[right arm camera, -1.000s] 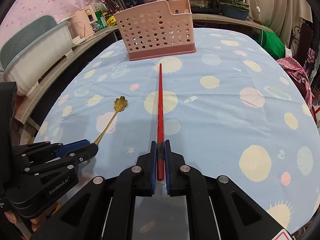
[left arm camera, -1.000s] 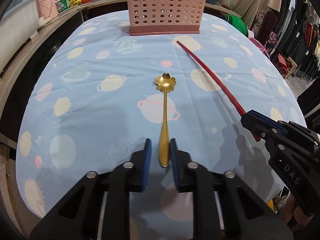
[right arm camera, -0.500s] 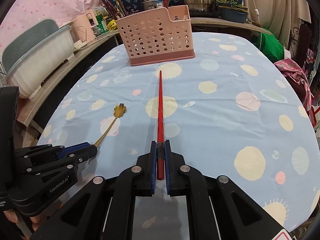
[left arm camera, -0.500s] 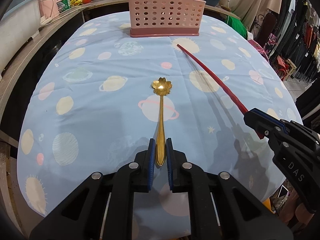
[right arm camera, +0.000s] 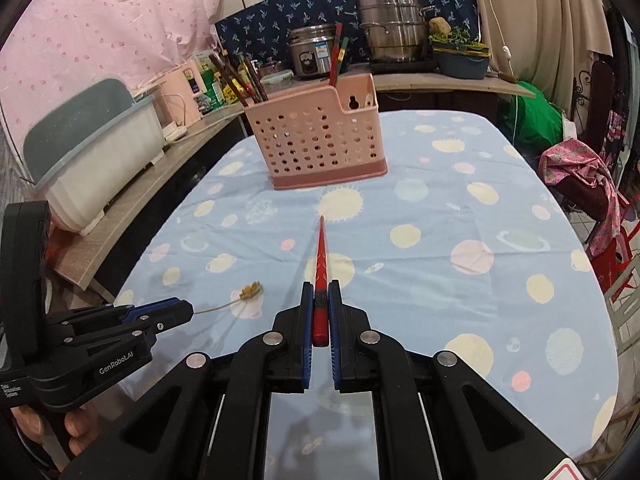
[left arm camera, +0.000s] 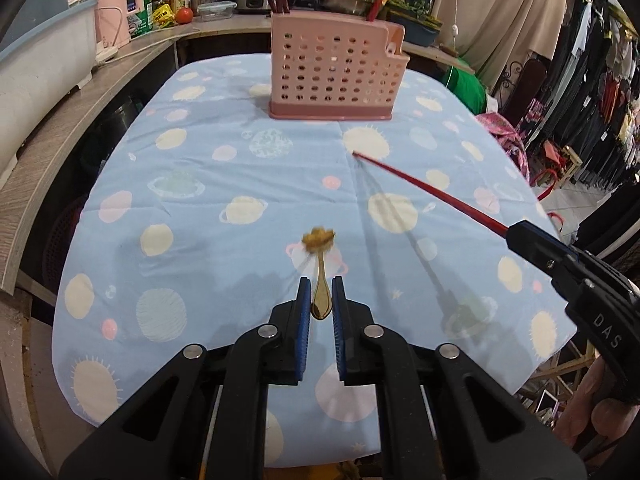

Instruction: Organize utensils

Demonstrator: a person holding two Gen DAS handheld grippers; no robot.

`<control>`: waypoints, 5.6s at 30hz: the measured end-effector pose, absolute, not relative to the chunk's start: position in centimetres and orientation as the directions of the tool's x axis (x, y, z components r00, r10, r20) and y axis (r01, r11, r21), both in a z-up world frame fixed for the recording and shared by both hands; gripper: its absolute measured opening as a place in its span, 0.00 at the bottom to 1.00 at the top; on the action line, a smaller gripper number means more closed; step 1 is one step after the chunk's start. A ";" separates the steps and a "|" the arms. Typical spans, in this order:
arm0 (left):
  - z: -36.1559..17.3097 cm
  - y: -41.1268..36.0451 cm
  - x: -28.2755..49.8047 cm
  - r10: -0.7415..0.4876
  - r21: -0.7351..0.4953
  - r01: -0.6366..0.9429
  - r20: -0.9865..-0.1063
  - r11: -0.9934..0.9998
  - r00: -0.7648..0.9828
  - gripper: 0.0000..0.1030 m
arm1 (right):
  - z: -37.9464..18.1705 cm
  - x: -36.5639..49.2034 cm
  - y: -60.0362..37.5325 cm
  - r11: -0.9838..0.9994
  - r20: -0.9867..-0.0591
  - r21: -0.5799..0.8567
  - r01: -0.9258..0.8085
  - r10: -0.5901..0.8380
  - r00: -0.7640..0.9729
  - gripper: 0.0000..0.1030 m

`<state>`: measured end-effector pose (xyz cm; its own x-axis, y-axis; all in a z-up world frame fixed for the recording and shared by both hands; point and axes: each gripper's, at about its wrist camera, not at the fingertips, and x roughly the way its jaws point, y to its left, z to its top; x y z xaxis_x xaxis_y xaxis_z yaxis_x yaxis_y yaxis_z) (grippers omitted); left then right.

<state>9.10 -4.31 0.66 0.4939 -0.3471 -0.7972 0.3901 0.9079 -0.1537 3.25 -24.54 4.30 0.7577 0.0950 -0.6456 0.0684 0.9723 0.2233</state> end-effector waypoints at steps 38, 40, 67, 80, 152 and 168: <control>20.0 -8.2 24.8 -0.415 -0.151 0.407 -0.572 0.901 0.707 0.01 | 23.3 18.5 -31.9 0.949 -0.237 0.315 0.024 0.054 0.970 0.07; 20.7 -8.8 25.8 -0.412 -0.145 0.404 -0.559 0.903 0.720 0.01 | 23.7 19.8 -32.0 0.947 -0.231 0.319 0.026 0.051 0.972 0.07; 14.9 -11.0 32.8 -0.373 -0.167 0.355 -0.654 0.920 0.659 0.01 | 16.1 29.2 -30.8 0.943 -0.402 0.321 0.083 0.056 0.914 0.07; 15.0 -11.4 32.5 -0.362 -0.151 0.352 -0.643 0.924 0.675 0.01 | 14.4 29.2 -30.3 0.948 -0.441 0.302 0.097 0.049 0.896 0.10; 9.2 -8.0 19.3 -0.102 0.073 0.204 -0.675 0.976 0.731 0.65 | 8.9 13.6 -24.8 0.986 -0.607 0.124 0.108 -0.011 0.794 0.74; 8.5 -7.6 19.1 -0.054 0.107 0.169 -0.673 0.980 0.737 0.91 | 8.0 13.4 -25.3 0.984 -0.624 0.084 0.157 -0.071 0.778 0.94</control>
<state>19.09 -7.57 8.51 0.7375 -0.0536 -0.6732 0.1686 0.9799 0.1066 13.36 -25.34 7.99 0.7780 -0.0705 -0.6243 0.1567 0.9840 0.0842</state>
